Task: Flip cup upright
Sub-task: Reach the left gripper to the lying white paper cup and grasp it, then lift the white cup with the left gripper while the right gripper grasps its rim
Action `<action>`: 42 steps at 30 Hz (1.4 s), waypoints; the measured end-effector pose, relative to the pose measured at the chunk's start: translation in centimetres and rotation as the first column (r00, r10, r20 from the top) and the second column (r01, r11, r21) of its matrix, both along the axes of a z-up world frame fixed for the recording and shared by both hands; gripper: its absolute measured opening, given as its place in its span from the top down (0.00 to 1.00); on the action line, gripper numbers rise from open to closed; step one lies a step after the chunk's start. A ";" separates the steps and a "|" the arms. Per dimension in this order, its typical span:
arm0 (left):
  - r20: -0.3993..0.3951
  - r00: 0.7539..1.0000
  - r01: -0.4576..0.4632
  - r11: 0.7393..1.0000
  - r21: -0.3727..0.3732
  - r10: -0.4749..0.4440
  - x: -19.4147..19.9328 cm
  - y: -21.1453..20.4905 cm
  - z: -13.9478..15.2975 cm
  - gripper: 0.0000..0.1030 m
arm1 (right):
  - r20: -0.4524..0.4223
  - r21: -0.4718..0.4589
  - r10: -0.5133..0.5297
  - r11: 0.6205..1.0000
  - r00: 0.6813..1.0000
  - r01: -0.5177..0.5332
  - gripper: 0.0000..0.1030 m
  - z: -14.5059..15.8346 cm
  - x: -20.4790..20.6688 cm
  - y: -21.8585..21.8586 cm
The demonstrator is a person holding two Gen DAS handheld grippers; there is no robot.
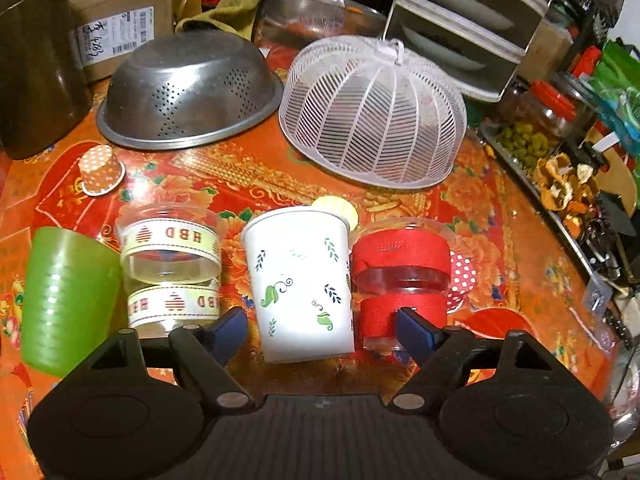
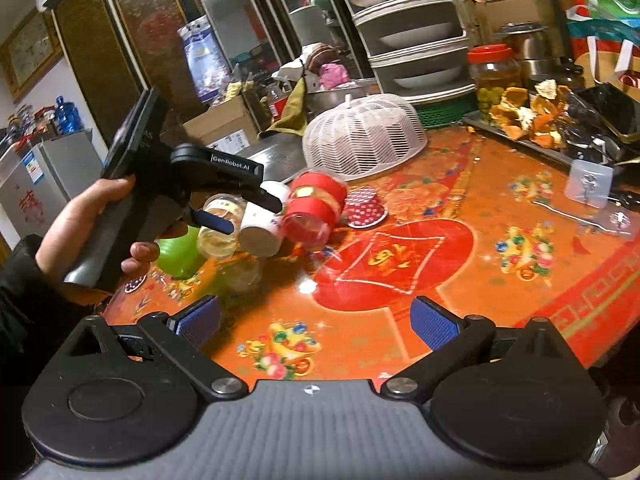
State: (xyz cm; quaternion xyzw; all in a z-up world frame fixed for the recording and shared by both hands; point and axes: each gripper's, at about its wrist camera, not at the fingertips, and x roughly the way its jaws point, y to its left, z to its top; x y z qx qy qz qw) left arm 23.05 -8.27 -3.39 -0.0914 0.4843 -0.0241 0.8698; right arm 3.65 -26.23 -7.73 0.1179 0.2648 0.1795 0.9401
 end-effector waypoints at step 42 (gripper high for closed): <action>0.141 0.989 0.059 0.995 -0.083 -0.047 -26.3 5.4 2.5 0.41 | -0.046 0.027 0.103 0.994 0.994 -0.102 0.01 -0.6 -2.7 5.2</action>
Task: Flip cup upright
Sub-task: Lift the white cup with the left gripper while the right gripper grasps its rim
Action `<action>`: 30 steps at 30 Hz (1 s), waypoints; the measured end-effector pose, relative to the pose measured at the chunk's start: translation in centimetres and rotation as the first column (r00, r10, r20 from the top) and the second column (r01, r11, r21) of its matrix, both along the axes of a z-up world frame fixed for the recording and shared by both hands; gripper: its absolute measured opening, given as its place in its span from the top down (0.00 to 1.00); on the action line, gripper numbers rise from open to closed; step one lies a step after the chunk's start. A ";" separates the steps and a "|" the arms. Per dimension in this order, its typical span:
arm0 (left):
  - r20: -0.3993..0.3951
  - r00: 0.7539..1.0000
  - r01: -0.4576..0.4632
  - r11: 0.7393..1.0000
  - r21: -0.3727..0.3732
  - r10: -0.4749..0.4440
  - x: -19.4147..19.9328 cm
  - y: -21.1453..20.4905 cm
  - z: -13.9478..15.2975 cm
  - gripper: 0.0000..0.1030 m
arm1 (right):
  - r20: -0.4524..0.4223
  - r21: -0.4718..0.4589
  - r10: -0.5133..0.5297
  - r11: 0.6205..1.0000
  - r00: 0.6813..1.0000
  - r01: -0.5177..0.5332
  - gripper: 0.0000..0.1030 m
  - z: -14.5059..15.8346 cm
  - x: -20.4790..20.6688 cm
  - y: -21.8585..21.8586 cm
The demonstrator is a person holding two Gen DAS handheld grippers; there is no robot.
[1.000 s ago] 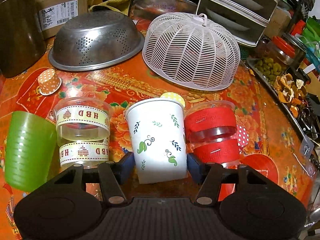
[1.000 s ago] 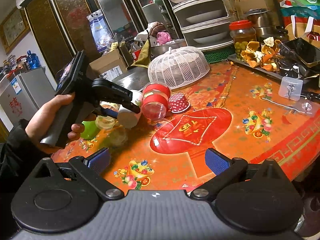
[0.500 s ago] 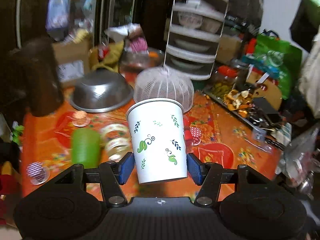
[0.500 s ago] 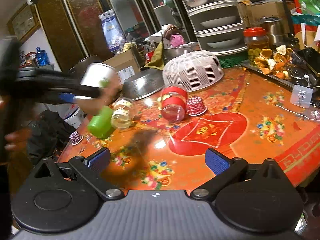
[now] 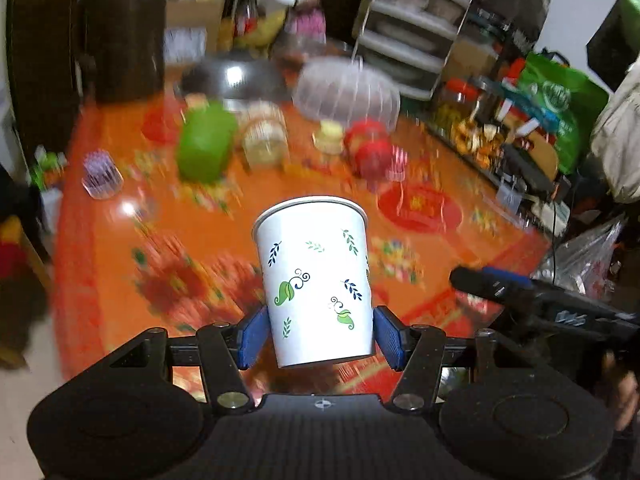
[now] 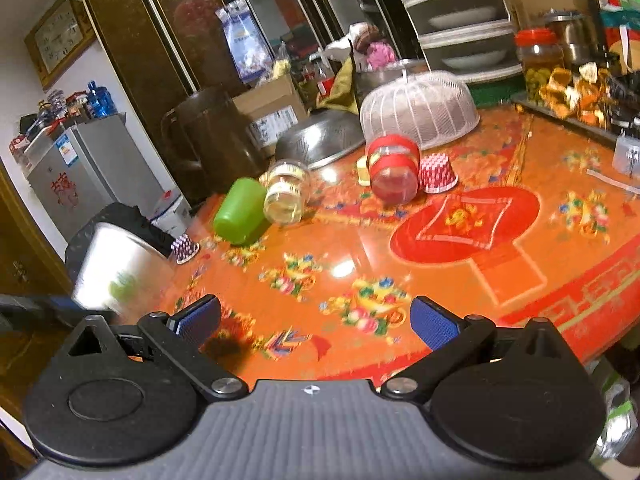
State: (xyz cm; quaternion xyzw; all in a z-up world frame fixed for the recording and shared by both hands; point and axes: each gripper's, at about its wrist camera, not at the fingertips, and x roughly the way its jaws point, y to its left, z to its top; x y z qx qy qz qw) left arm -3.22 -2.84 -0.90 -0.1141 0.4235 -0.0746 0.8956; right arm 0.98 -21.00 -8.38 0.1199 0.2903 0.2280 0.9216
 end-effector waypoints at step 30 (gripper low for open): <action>-0.047 0.999 -0.006 0.979 -0.204 -0.003 1.0 0.9 -5.4 0.41 | -0.447 0.073 0.205 0.978 0.871 -0.193 0.19 -1.6 7.3 9.6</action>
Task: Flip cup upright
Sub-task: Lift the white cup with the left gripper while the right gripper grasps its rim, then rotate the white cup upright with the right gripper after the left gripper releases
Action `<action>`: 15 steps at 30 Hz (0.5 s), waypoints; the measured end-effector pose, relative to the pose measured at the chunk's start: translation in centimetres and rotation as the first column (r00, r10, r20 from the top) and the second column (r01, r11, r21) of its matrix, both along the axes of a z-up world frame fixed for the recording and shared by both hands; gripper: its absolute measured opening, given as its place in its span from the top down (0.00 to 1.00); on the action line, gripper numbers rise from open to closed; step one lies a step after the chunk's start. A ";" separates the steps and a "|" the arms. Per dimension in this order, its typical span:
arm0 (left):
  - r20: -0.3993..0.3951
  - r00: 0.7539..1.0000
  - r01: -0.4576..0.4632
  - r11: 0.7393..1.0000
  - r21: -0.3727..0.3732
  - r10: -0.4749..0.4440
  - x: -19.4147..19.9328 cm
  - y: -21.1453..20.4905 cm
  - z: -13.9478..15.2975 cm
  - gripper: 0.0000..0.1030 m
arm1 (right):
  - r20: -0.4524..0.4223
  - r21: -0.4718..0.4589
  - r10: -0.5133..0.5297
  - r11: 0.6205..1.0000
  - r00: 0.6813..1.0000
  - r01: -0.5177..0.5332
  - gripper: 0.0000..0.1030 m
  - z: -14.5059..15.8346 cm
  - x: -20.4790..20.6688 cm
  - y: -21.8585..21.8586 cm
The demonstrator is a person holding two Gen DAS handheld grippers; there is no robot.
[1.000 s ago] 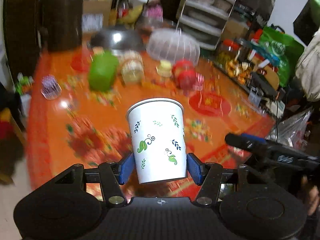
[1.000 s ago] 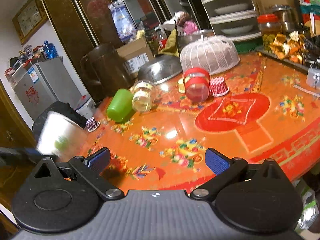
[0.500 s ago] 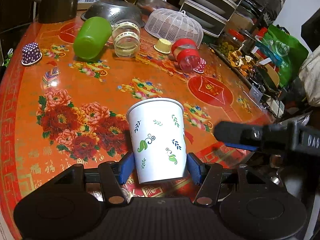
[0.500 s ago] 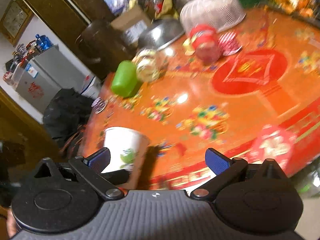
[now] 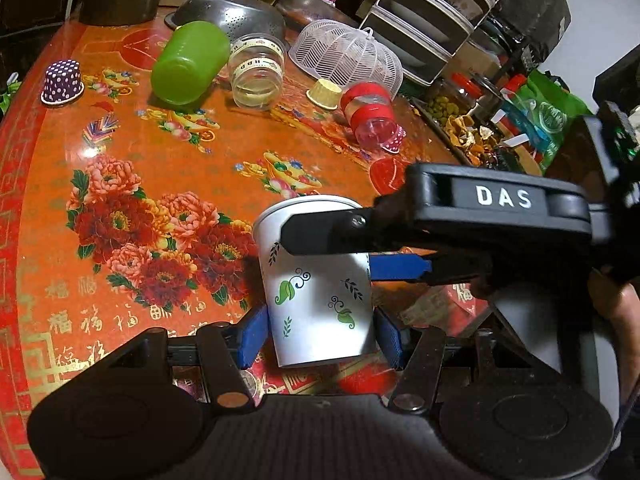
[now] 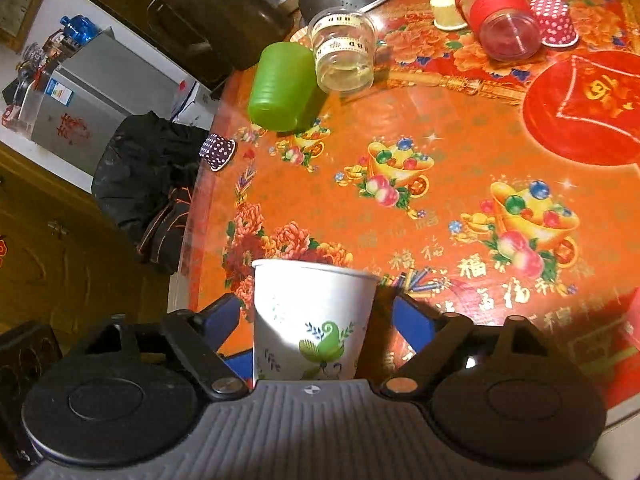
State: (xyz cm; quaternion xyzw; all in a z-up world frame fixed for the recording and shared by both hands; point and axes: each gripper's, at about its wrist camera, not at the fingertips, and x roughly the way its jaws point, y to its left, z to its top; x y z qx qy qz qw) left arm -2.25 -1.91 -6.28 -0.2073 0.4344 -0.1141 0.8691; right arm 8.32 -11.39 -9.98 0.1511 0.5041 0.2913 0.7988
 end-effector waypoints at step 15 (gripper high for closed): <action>-0.026 0.999 0.028 0.999 -0.026 -0.028 0.4 0.1 -0.7 0.42 | -0.013 -0.063 0.031 0.998 0.999 -0.032 0.29 0.0 1.5 0.8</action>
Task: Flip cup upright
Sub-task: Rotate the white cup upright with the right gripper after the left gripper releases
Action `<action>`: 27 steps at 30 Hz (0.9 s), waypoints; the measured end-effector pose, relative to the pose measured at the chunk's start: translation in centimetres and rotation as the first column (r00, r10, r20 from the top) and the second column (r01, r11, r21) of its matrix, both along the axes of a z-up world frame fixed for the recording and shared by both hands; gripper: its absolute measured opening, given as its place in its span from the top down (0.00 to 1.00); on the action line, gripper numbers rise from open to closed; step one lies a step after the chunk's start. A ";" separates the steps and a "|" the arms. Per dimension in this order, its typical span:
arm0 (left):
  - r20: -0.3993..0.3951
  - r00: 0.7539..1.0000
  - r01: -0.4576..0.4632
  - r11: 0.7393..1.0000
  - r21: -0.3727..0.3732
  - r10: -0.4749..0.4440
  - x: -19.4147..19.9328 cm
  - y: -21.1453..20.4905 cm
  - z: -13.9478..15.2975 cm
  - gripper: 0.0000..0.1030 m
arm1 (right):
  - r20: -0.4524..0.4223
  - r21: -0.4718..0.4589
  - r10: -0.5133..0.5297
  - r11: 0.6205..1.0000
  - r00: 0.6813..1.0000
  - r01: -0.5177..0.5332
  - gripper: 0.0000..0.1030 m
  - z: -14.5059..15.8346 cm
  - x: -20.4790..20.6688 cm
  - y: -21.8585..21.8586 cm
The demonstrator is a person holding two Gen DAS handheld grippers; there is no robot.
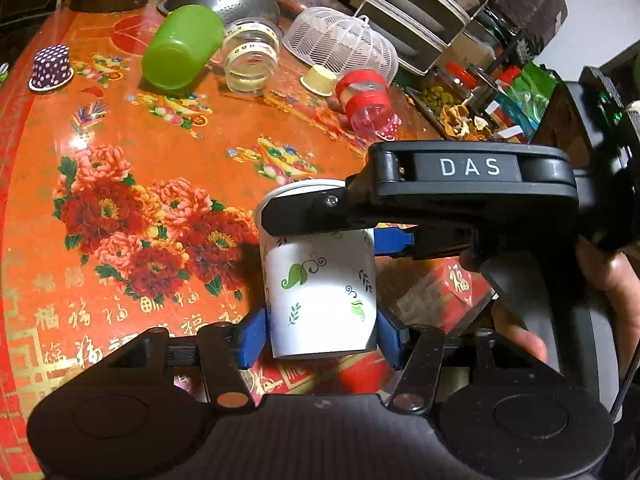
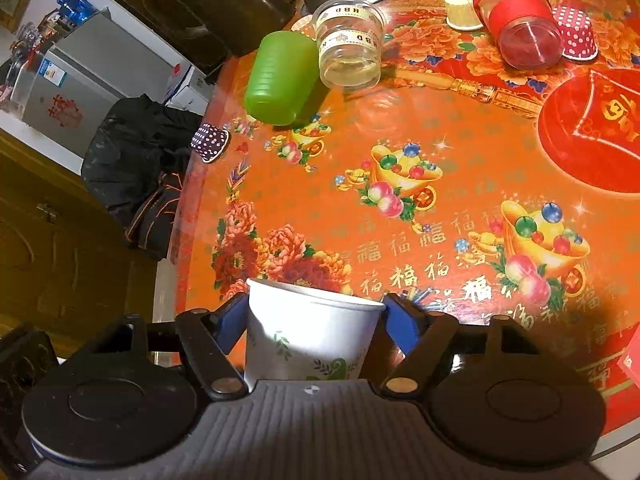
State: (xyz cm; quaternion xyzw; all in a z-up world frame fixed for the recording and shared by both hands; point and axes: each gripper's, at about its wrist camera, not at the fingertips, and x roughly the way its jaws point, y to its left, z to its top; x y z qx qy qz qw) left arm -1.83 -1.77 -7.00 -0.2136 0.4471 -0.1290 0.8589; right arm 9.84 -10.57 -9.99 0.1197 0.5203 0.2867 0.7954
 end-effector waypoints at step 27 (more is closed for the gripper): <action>0.301 0.952 -0.053 0.998 -0.021 0.057 -9.1 5.2 3.4 0.20 | 0.288 0.011 -0.049 0.999 0.956 0.048 0.31 2.8 -3.6 -1.5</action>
